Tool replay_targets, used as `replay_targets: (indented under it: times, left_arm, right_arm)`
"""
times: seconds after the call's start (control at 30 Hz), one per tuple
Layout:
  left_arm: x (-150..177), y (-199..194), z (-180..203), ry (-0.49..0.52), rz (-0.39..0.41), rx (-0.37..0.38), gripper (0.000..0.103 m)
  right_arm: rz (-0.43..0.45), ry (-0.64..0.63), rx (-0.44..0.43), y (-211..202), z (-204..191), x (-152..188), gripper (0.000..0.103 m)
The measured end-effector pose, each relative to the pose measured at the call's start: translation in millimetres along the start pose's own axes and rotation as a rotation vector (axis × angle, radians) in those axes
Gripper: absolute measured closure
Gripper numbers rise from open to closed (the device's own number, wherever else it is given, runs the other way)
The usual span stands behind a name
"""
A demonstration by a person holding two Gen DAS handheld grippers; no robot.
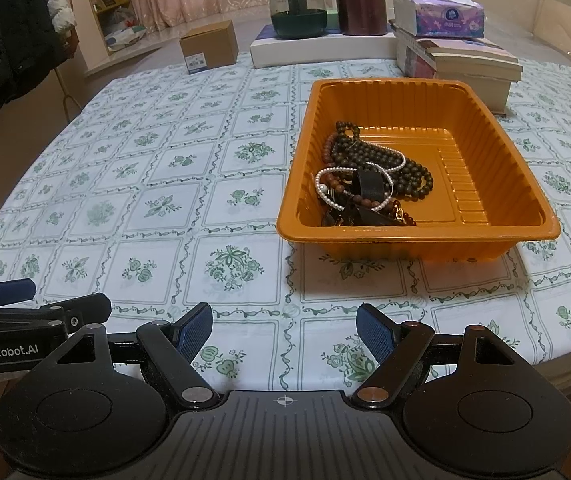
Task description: Organize jewelry
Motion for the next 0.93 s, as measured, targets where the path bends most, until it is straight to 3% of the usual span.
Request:
replay_targets:
  times: [0.93]
  left_arm:
    - [-1.8,-0.7,0.1,-0.011,0.023,0.005,0.000]
  right_arm:
    - [0.003,0.003,-0.001,0.3,0.8,0.4,0.024]
Point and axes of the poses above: each gripper's, at about its wrist camera, not at the fingertips, and y roughly the way its jaws point, z to its right, x to its underside, the point moved 2 cm from there along y, roughly the way its jaws point, and after that the axes turned 5 degrees about -x, right-handed, at the moved point
